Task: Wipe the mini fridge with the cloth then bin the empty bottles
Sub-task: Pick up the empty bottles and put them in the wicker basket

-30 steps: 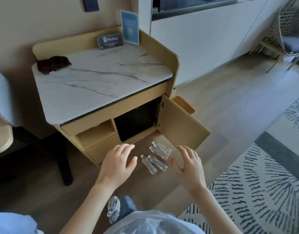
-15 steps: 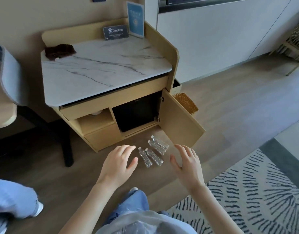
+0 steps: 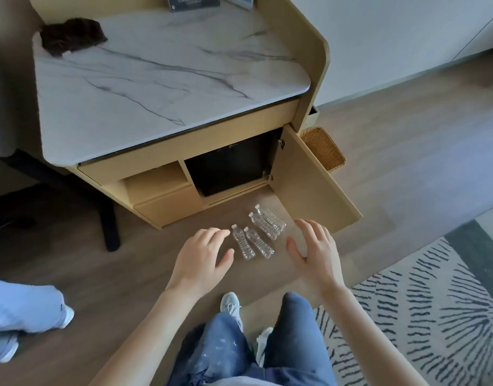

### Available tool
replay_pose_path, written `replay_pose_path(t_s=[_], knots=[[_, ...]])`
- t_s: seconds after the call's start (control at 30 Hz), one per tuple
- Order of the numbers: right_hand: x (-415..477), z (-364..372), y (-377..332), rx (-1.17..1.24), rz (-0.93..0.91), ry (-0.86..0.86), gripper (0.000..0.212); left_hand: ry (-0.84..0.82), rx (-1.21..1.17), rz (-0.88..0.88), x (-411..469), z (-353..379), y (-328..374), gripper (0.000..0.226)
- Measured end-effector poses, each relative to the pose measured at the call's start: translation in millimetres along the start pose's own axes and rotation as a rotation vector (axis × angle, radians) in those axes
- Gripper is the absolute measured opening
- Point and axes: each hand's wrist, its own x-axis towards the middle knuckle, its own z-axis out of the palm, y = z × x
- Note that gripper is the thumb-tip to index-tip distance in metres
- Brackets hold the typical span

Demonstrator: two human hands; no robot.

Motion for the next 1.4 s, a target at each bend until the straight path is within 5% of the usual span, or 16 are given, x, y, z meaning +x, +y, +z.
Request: replay_pose_path(t_s=[0.27,0.5,0.9,1.2,1.4], knots=[[57,85,63,-0.007,-0.107,-0.072,0.037,0.094,-0.095,-0.092,53,99,-30,0.045],[68,263,191,-0.009,-0.208,-0.111,0.038,0.133,-0.075,-0.151,93,289,-124,0.044],[40,571,434,-0.164,-0.246,-0.333,0.039,-0.228,0.097,-0.242,115,652,-296,0.048],[62,607,461,-0.133,-0.35,-0.322,0.042,-0.169,0.037,-0.26,140,697,-313,0.049],[53,638,473,-0.126,-0.253,-0.438,0.051,-0.254,-0.129,-0.437,156,721,-306,0.08]])
